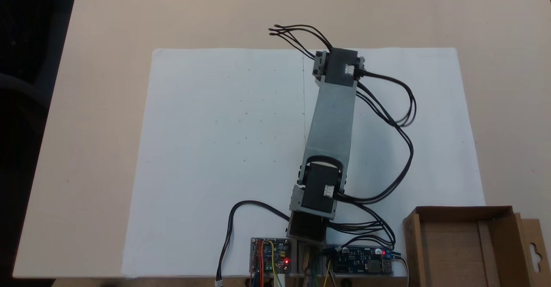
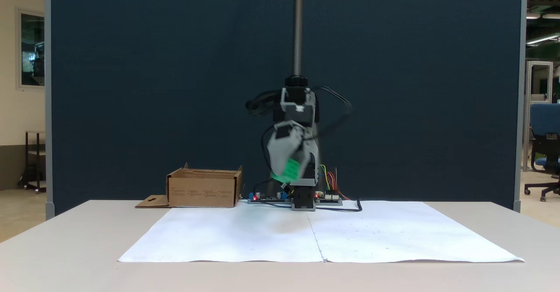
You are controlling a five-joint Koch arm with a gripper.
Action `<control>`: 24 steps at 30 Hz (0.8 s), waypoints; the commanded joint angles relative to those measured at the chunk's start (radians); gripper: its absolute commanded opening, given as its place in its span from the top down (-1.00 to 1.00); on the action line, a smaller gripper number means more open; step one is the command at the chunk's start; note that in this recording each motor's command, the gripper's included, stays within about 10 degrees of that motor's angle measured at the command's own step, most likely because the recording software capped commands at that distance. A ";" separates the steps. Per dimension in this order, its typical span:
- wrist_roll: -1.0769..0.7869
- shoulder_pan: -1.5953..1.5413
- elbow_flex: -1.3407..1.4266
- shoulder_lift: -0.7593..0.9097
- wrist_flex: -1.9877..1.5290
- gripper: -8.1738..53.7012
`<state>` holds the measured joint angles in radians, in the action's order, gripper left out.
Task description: Grasp a green dice and put it in the bin.
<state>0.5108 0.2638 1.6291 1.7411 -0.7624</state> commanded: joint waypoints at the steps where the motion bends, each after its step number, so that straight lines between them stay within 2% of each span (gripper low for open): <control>1: -0.163 0.120 -0.009 0.086 -0.025 0.34; 14: -0.603 0.788 -0.072 0.084 -0.017 0.34; 15: -0.675 0.911 -0.110 0.080 -0.017 0.34; 24: -0.888 1.353 -0.230 -0.020 -0.021 0.34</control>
<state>-0.2531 1.5294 1.4557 1.7150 -0.7777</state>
